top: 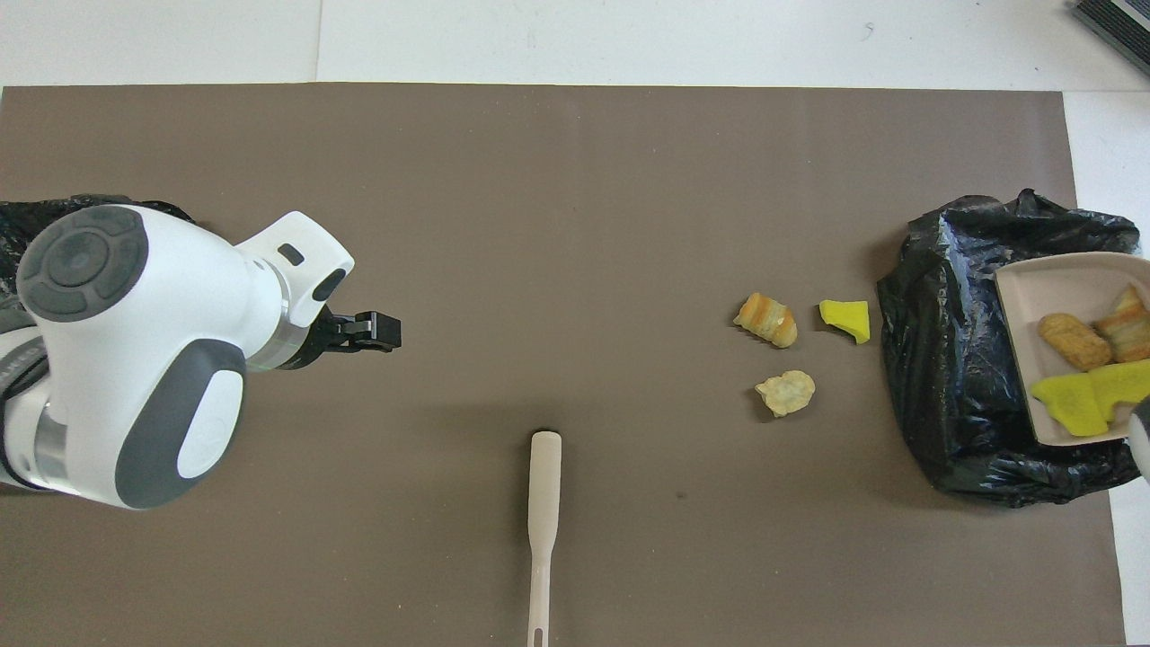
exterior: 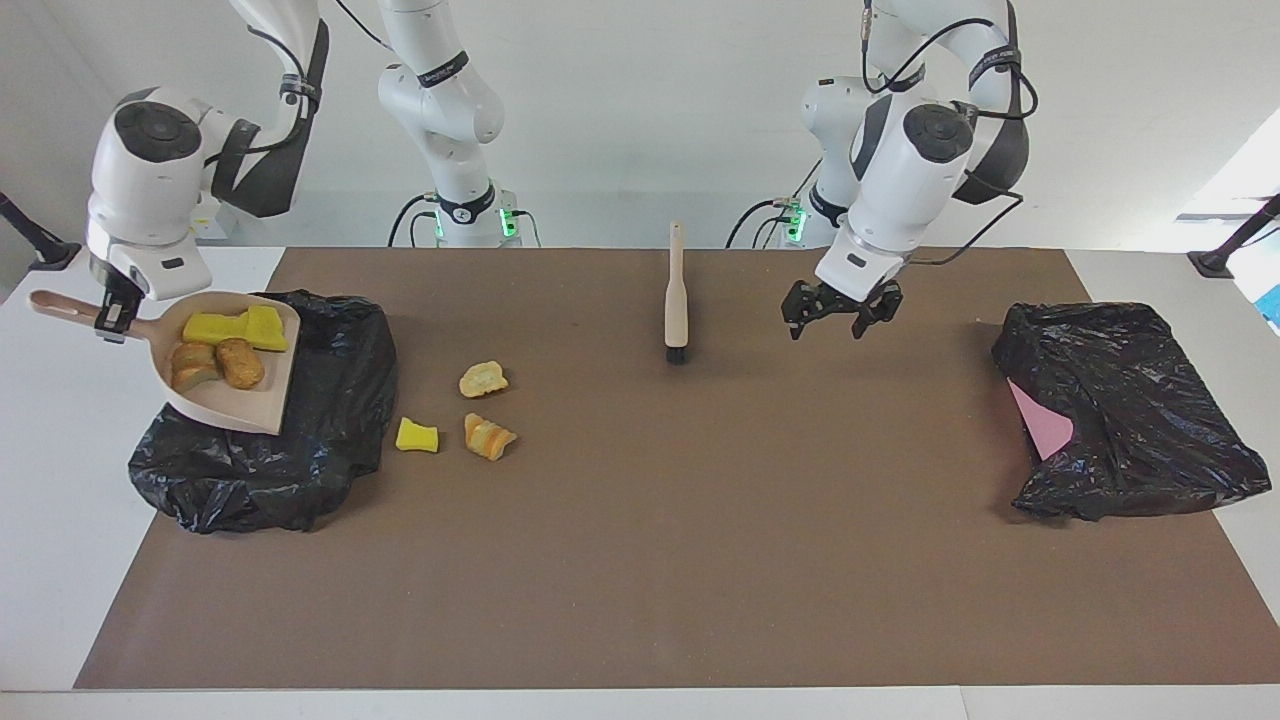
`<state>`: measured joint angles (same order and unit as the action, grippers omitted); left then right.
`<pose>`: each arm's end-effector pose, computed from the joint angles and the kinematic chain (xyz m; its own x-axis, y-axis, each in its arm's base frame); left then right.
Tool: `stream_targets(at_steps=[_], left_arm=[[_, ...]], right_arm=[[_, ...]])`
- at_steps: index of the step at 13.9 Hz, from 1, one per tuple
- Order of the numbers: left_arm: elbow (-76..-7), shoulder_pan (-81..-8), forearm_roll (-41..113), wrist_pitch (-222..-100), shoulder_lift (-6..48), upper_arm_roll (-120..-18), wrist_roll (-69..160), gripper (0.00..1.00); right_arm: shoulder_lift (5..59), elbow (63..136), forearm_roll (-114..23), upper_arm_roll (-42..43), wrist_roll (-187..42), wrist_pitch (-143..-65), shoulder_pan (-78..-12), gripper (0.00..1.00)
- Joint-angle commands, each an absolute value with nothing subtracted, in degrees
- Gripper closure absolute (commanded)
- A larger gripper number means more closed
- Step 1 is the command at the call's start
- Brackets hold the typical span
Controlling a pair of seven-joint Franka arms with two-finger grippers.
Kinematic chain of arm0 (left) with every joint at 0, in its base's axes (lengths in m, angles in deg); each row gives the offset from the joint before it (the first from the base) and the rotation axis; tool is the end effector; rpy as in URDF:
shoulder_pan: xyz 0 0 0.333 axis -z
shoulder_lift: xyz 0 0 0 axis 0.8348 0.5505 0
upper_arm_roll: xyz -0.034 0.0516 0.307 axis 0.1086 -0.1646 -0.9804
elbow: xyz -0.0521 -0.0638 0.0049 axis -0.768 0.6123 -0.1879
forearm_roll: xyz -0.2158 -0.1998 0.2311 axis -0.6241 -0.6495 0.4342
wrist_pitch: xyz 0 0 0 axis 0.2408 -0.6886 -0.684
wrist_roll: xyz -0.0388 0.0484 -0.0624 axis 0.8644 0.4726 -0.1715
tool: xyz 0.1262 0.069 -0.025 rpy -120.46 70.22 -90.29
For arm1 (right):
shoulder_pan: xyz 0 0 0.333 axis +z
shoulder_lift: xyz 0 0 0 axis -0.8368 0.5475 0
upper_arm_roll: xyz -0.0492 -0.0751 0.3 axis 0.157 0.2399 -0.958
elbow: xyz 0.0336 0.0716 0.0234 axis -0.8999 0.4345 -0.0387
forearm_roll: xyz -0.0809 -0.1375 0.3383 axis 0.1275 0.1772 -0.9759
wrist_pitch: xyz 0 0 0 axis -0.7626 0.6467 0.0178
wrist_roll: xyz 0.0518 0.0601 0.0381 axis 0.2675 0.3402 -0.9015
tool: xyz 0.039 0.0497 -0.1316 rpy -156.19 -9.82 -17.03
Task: Sweep and dump trash in bin
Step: 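Tip the dustpan with the right gripper while the left gripper withdraws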
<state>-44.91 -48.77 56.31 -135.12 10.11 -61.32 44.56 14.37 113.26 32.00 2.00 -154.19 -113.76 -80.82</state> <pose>0.5054 -0.1822 0.4508 1.0000 -0.0051 -0.0028 -0.0048 -0.9966 0.0820 0.5170 -0.2195 0.4628 -0.0762 0.7440 -0.6638 0.9909 0.1305 0.0325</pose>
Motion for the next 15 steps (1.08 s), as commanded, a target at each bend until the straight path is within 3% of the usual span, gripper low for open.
stream_targets(at_steps=[1, 4, 9, 15], left_arm=[[-42.3, -53.2, 57.4, -132.4, 10.8, -60.6, 49.7, 0.00], [-38.8, -57.6, 57.4, -128.5, 10.8, -61.9, 56.4, 0.00], [-33.8, -51.4, 59.4, -124.2, 10.7, -73.8, 60.4, 0.00], [-28.1, -51.3, 60.8, -118.1, 10.8, -74.7, 60.6, 0.00]], right_arm=[[8.7, 119.5, 39.2, 1.9, -146.5, -113.6, -77.5, 1.00], [8.2, 119.7, 44.4, 1.7, -144.0, -112.6, -76.7, 1.00], [5.8, 117.6, 51.6, 1.2, -143.8, -105.4, -73.5, 1.00], [6.2, 112.0, 51.3, -0.3, -143.7, -98.7, -72.5, 1.00]])
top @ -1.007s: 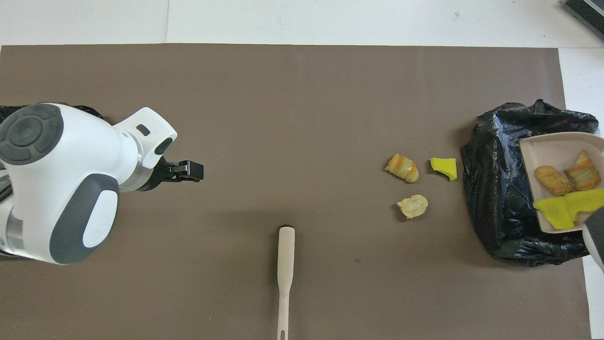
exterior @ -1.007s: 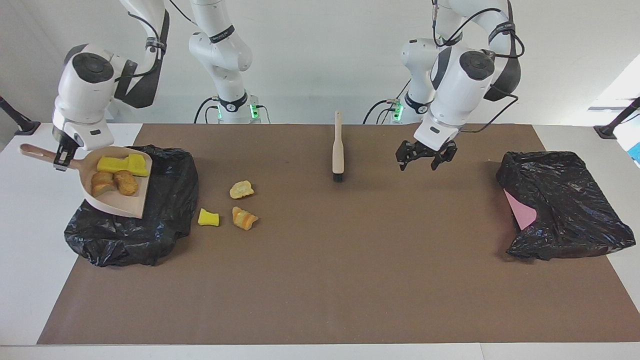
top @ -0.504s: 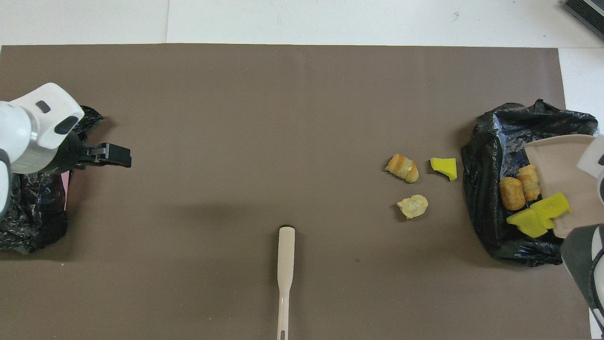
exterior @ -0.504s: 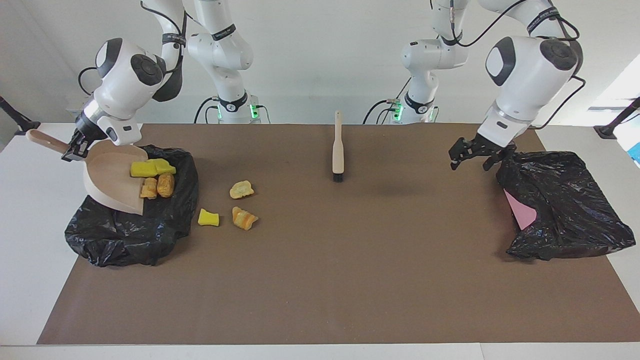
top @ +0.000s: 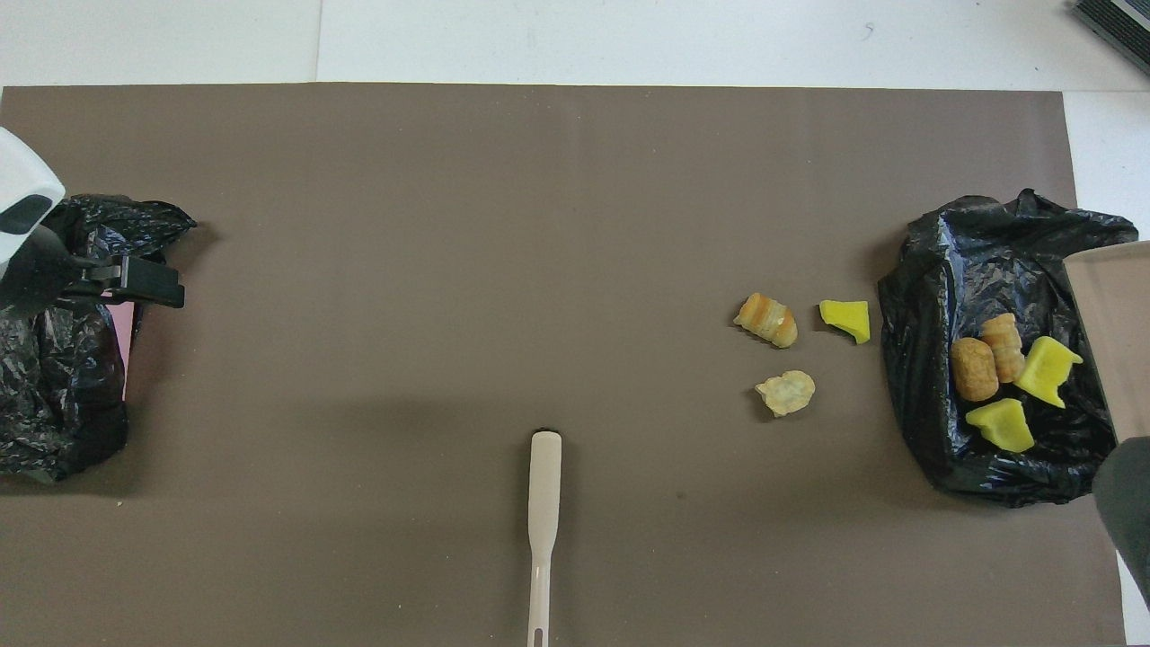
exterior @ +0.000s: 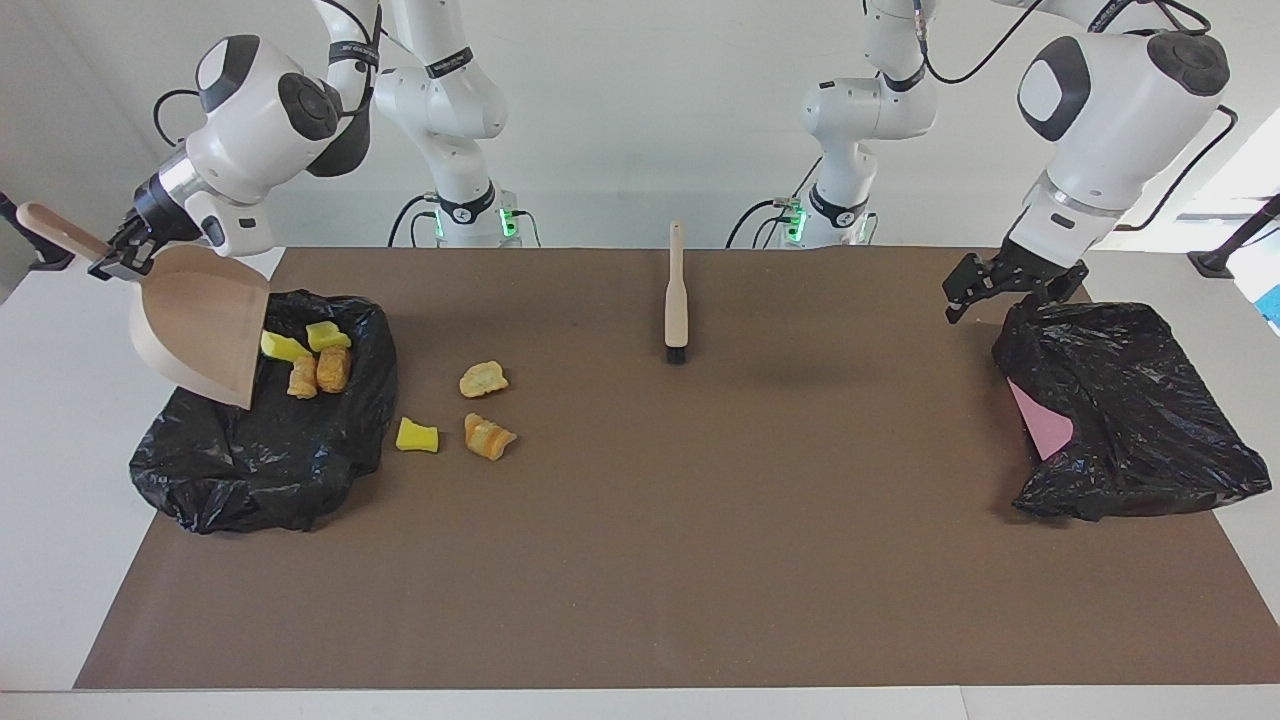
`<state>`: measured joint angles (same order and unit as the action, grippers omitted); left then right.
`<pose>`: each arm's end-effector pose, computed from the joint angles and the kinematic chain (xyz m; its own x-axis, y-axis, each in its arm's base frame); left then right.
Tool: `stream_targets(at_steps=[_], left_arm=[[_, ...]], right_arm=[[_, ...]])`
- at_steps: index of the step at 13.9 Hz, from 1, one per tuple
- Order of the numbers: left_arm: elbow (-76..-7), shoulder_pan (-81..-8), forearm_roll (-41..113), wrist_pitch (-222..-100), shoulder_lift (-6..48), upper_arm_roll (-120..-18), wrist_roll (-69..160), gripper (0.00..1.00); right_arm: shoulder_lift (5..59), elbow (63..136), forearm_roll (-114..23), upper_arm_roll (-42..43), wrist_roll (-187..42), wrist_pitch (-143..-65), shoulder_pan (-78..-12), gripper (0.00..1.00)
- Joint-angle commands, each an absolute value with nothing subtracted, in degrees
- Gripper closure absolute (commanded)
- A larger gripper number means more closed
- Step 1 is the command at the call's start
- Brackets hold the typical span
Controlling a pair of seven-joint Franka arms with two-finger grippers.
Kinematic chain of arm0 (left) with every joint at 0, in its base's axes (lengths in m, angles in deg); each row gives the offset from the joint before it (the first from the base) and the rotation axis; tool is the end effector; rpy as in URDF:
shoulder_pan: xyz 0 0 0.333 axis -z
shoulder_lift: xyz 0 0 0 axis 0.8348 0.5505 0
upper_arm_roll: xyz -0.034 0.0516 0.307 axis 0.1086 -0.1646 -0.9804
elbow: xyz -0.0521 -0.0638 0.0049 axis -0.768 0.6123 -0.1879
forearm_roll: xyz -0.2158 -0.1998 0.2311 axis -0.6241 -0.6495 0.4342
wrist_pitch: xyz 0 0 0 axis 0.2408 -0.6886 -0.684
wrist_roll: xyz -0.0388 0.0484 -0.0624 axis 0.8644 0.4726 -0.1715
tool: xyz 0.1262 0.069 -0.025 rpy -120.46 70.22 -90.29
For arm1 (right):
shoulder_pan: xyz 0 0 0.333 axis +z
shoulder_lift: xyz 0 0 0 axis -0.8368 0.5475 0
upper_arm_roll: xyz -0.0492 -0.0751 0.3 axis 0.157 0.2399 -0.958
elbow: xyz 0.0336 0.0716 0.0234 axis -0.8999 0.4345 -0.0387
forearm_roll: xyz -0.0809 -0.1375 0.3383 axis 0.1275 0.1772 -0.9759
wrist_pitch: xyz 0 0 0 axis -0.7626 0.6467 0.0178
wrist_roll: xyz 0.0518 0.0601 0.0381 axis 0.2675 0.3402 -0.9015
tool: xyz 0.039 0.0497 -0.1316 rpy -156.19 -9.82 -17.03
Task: Sweep and dump trash in bin
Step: 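Tip the dustpan with the right gripper while the left gripper withdraws, then carry the empty dustpan with the right gripper back to the table center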
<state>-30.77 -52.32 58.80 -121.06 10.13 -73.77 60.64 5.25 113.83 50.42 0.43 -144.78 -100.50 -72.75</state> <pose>0.5381 -0.0323 0.5429 0.9992 -0.0328 0.0228 -0.0338 -0.9983 0.0465 0.4952 -0.1615 0.5540 -0.0309 0.4605 -0.8871 0.9895 0.1396 0.0380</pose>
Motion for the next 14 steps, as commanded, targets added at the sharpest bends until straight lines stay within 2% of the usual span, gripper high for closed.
stream_targets(at_steps=[1, 5, 8, 14], left_arm=[[-27.5, -51.3, 61.4, -117.4, 10.6, -74.6, 60.9, 0.00], [-27.0, -51.7, 61.2, -116.3, 9.7, -74.5, 63.5, 0.00], [-27.9, -52.2, 61.3, -115.8, 9.0, -74.1, 65.7, 0.00], [-25.6, -53.7, 62.7, -109.9, 10.1, -73.1, 66.0, 0.00]], right_arm=[[7.1, 110.3, 50.5, -1.6, -142.9, -98.5, -72.1, 1.00], [14.7, 98.6, 41.5, -3.1, -141.3, -90.1, -68.9, 1.00], [17.1, 95.8, 37.3, -3.1, -132.6, -88.3, -64.1, 1.00], [35.4, 70.9, 33.1, -3.1, -110.4, -69.6, -50.4, 1.00]])
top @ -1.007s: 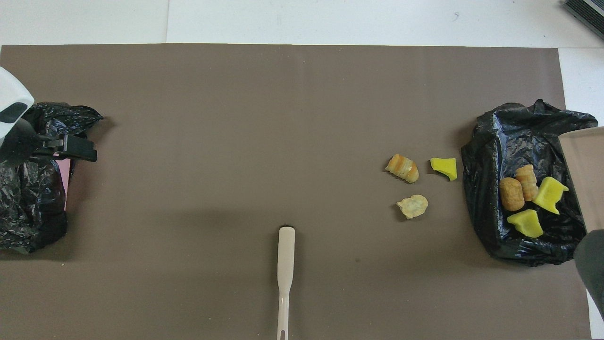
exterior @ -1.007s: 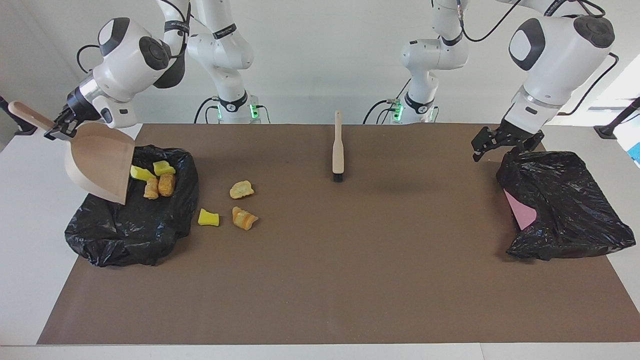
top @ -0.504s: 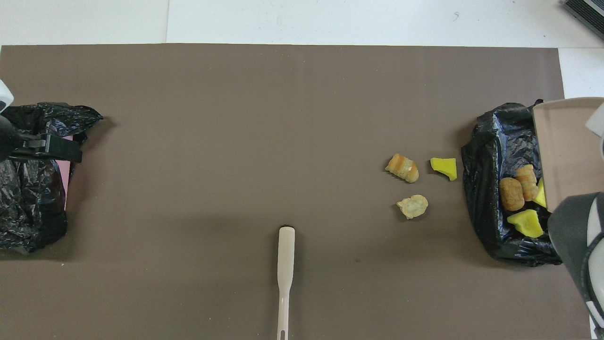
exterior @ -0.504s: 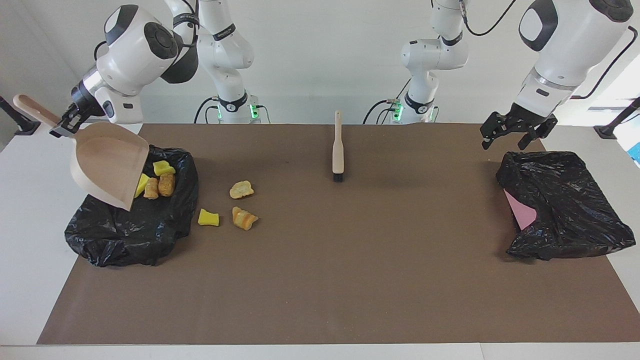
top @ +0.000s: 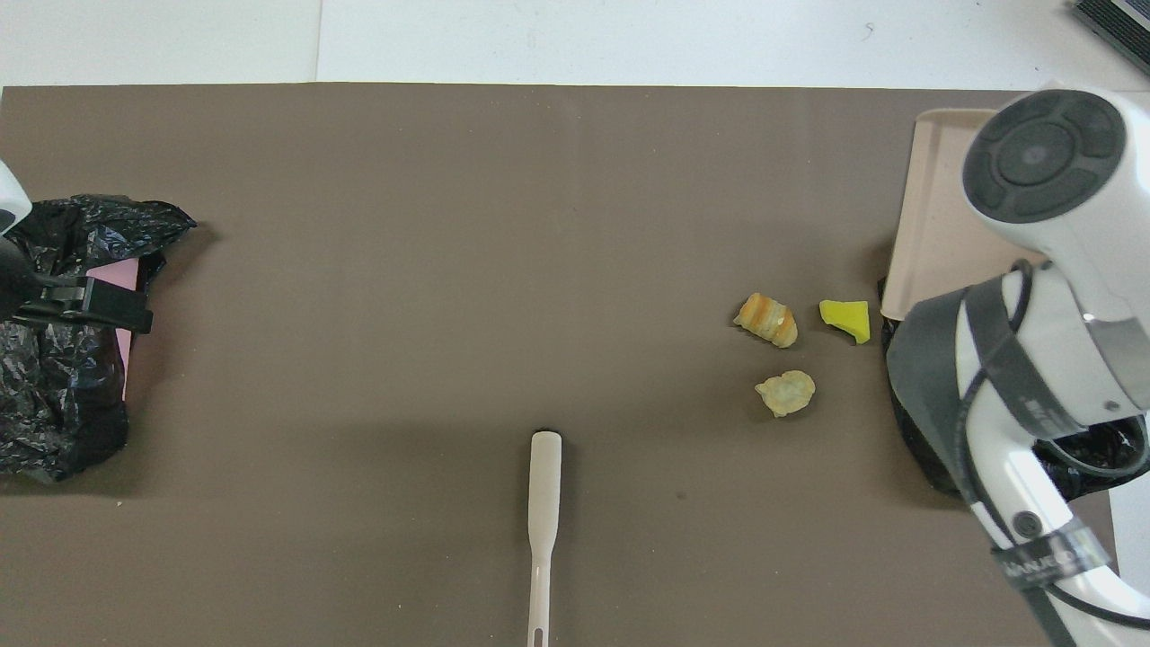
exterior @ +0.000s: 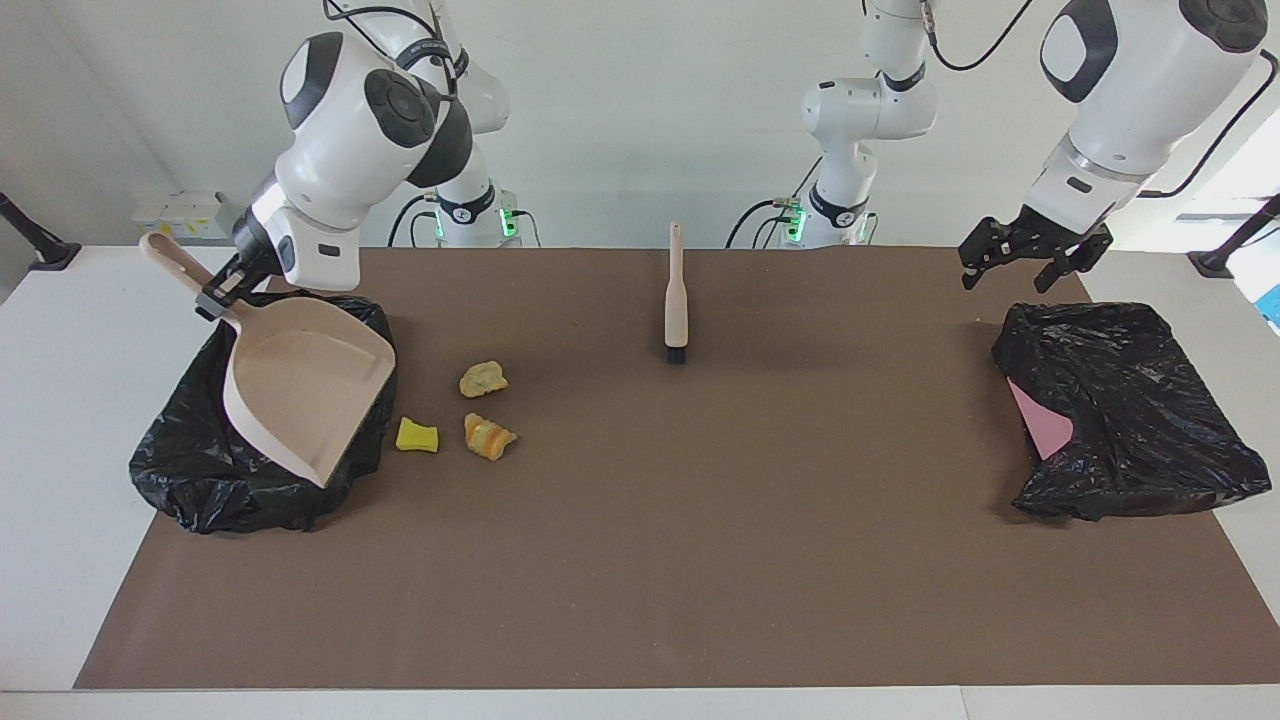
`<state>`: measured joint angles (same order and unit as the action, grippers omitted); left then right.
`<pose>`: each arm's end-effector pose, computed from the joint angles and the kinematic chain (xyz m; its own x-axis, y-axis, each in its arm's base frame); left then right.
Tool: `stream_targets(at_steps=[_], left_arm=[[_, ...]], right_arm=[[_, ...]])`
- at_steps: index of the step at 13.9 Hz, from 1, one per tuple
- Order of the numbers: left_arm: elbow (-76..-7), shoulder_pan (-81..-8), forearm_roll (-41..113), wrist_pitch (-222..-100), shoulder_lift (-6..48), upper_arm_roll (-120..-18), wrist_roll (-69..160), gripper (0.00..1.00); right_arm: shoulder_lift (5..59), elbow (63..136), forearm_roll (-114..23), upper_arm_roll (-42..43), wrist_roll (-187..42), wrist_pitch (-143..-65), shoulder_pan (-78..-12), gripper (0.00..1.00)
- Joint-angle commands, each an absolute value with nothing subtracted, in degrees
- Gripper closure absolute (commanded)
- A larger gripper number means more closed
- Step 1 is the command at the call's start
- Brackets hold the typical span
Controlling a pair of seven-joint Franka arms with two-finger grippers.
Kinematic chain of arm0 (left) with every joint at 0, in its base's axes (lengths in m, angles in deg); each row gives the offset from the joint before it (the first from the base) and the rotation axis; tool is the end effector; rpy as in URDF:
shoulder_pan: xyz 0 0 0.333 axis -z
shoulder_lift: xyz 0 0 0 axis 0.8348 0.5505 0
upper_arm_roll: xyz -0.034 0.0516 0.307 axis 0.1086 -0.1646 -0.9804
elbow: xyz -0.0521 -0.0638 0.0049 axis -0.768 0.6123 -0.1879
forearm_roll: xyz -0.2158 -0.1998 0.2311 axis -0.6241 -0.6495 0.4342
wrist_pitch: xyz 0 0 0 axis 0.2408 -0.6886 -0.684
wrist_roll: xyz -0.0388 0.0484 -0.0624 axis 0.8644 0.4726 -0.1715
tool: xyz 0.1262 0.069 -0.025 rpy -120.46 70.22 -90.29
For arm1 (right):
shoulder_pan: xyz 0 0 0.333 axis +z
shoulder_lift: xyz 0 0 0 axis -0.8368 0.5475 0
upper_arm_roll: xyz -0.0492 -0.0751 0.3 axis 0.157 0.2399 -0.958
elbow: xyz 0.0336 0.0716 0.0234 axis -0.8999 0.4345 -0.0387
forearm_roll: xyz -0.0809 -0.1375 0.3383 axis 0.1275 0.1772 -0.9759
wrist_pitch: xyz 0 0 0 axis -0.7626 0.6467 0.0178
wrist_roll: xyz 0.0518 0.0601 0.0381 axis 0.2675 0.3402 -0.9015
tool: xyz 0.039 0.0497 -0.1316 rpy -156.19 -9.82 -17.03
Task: Sweep and dump trash in bin
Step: 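Carry the empty dustpan with the right gripper back to the table center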
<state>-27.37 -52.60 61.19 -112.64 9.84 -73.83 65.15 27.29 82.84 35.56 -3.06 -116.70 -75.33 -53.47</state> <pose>0.5215 -0.0229 0.5599 0.9920 -0.1119 -0.0586 -0.1115 -0.9937 0.0092 0.5935 0.0218 0.5523 0.3872 0.6259 -0.6770 0.9190 -0.2032 0.3378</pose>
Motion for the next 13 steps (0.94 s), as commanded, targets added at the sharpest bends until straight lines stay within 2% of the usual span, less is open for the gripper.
stream_targets(at_steps=[1, 2, 5, 6, 9, 13], left_arm=[[-25.6, -55.4, 62.8, -109.7, 10.1, -71.3, 65.9, 0.00], [-25.2, -57.7, 62.8, -109.6, 10.2, -69.3, 66.0, 0.00], [-24.1, -57.0, 62.9, -109.8, 10.8, -69.0, 65.9, 0.00], [-24.2, -57.0, 63.1, -110.1, 10.8, -69.0, 65.9, 0.00], [-24.4, -57.0, 63.3, -111.3, 10.8, -68.9, 65.8, 0.00], [-24.4, -57.1, 65.0, -112.2, 10.8, -68.8, 65.8, 0.00]], right_arm=[[37.8, 67.2, 30.0, -3.1, -106.2, -67.7, -50.0, 1.00], [39.3, 64.7, 27.2, -3.1, -102.4, -67.1, -49.9, 1.00], [42.8, 60.5, 23.6, -3.0, -89.6, -66.9, -45.7, 1.00], [43.6, 59.4, 18.5, -2.7, -84.5, -67.0, -45.5, 1.00], [47.0, 57.0, 4.0, -3.0, -63.6, -68.4, -45.3, 1.00], [50.0, 56.5, -3.7, -3.0, -42.6, -73.4, -40.5, 1.00]])
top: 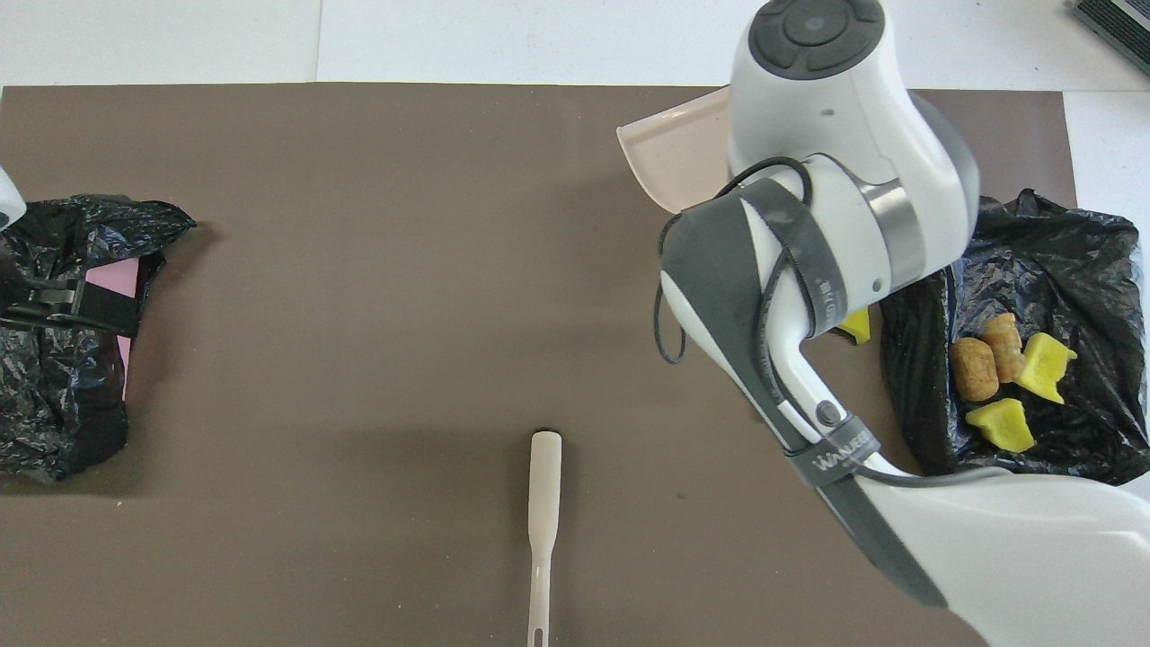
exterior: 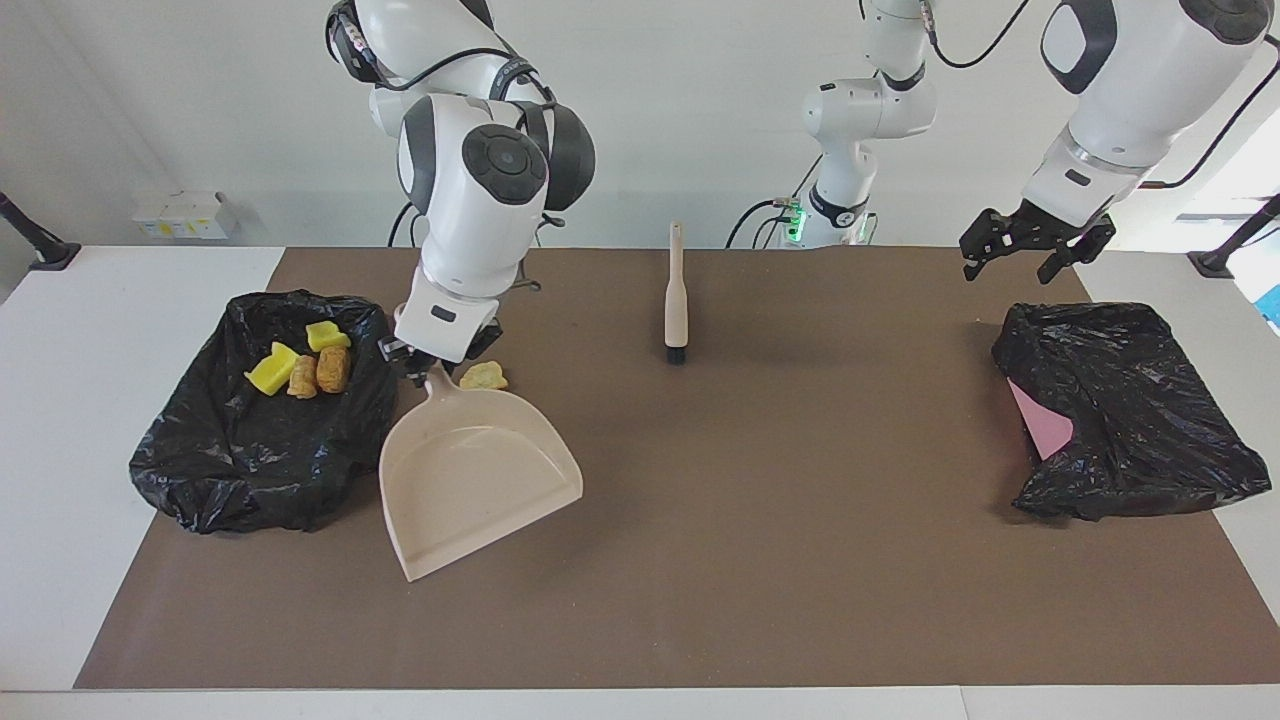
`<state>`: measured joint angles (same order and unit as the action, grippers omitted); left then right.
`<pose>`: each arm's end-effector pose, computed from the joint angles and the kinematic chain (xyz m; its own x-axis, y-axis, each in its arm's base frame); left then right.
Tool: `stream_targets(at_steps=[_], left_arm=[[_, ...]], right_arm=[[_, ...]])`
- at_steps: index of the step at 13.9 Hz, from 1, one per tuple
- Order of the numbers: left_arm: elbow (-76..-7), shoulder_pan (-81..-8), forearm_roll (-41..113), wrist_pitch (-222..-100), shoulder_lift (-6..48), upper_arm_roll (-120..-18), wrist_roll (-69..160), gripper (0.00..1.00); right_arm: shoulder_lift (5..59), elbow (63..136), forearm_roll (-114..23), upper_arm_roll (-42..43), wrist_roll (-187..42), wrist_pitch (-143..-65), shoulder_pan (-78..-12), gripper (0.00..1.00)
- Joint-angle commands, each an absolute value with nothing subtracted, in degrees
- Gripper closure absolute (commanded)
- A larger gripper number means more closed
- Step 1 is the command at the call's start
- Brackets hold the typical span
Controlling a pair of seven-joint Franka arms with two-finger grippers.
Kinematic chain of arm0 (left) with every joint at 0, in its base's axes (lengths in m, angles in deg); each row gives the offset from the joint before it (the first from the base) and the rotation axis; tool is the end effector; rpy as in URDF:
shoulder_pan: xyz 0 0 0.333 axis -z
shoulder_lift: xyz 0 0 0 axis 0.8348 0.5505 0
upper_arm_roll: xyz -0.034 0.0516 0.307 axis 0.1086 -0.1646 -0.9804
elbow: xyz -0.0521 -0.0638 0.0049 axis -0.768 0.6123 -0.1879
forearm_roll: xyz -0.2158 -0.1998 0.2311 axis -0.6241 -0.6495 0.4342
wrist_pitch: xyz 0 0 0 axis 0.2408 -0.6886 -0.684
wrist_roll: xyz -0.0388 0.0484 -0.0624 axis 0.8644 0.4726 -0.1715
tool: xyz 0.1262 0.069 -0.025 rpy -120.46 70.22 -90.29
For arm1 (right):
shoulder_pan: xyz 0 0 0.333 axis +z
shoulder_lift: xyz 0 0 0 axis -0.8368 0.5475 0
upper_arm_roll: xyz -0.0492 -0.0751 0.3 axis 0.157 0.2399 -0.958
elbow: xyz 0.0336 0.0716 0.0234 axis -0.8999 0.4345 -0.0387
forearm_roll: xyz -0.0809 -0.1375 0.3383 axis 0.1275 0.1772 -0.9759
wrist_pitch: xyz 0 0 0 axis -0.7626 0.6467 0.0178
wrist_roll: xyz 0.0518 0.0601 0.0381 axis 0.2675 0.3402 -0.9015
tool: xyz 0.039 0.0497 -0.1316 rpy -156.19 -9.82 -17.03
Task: Sweep and dump trash in bin
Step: 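Carry the empty dustpan with the right gripper back to the table center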
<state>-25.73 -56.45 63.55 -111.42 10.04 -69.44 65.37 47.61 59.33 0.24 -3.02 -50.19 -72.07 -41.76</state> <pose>0.5215 -0.0221 0.5693 0.9906 -0.1239 -0.0579 -0.1259 -0.9915 -0.0338 0.6272 0.2258 0.4613 0.9800 0.1684 -0.1061 0.1869 -0.9621 0.1985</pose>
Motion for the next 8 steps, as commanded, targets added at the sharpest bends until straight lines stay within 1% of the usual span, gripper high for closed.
stream_targets(at_steps=[1, 2, 6, 8], left_arm=[[-24.8, -57.1, 65.0, -113.3, 10.8, -68.8, 65.8, 0.00], [-25.2, -57.1, 65.0, -114.1, 10.6, -68.8, 65.9, 0.00], [-26.0, -57.8, 64.3, -117.2, 10.4, -68.7, 65.9, 0.00], [-26.0, -57.7, 64.2, -116.7, 10.3, -68.8, 66.0, 0.00]], right_arm=[[50.2, 56.5, -6.2, -3.0, -37.8, -74.9, -39.8, 1.00], [50.8, 56.6, -7.2, -3.0, -34.0, -76.5, -38.5, 1.00], [56.0, 56.6, -7.6, -3.0, -20.5, -83.3, -33.0, 1.00], [57.4, 56.6, -12.1, -2.9, -19.3, -86.0, -32.7, 1.00]])
